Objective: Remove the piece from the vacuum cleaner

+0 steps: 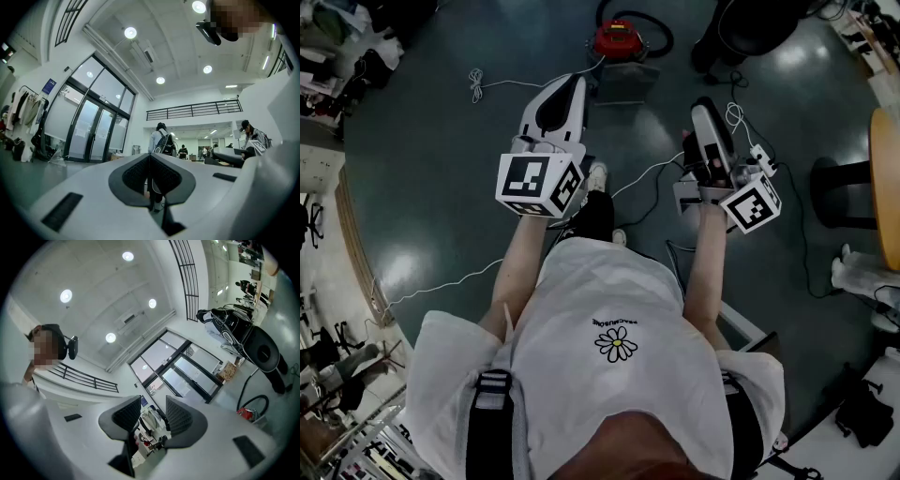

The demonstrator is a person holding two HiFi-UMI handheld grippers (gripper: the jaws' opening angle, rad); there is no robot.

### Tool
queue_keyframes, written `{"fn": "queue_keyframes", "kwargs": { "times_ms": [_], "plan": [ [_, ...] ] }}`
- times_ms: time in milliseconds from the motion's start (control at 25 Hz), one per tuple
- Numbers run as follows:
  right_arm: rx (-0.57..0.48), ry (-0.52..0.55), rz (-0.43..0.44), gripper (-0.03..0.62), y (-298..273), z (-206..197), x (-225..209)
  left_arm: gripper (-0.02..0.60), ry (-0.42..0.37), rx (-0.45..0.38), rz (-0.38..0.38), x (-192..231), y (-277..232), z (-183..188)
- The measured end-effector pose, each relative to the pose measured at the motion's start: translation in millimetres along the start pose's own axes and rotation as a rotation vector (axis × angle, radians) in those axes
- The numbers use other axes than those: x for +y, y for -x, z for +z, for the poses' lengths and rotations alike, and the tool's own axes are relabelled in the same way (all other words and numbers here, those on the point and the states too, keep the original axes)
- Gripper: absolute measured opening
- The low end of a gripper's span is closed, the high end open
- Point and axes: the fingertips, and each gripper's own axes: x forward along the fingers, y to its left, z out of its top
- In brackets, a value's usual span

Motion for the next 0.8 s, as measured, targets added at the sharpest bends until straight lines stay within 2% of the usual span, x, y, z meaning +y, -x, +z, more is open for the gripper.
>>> {"fn": "queue_keyframes", "kwargs": {
  "times_ms": [240, 320, 440, 600, 800],
  "plan": [
    [-0.04, 0.09, -0.07, 0.16, -20, 11, -46, 0.006, 0.032, 0.023, -0.011, 26, -50, -33],
    [-0.02, 0.09, -0.144, 0.16, -30, 13, -75, 0.007, 0.059, 0.038, -0.019, 37, -75, -46],
    [0.026, 0.065, -0.276, 0.159, -55, 18, -129, 0.007, 0.052, 0.049, -0.028, 58, -119, -54],
    [0.031, -0.009, -0.265, 0.16, -115, 22, -180, 0.006, 0.07, 0.069, -0.014, 105, -181, -63],
    [0.084, 0.023, -0.279, 0.159, -199, 20, -236, 0.007, 0.077, 0.082, 0.025, 176, -256, -71]
  ]
}}
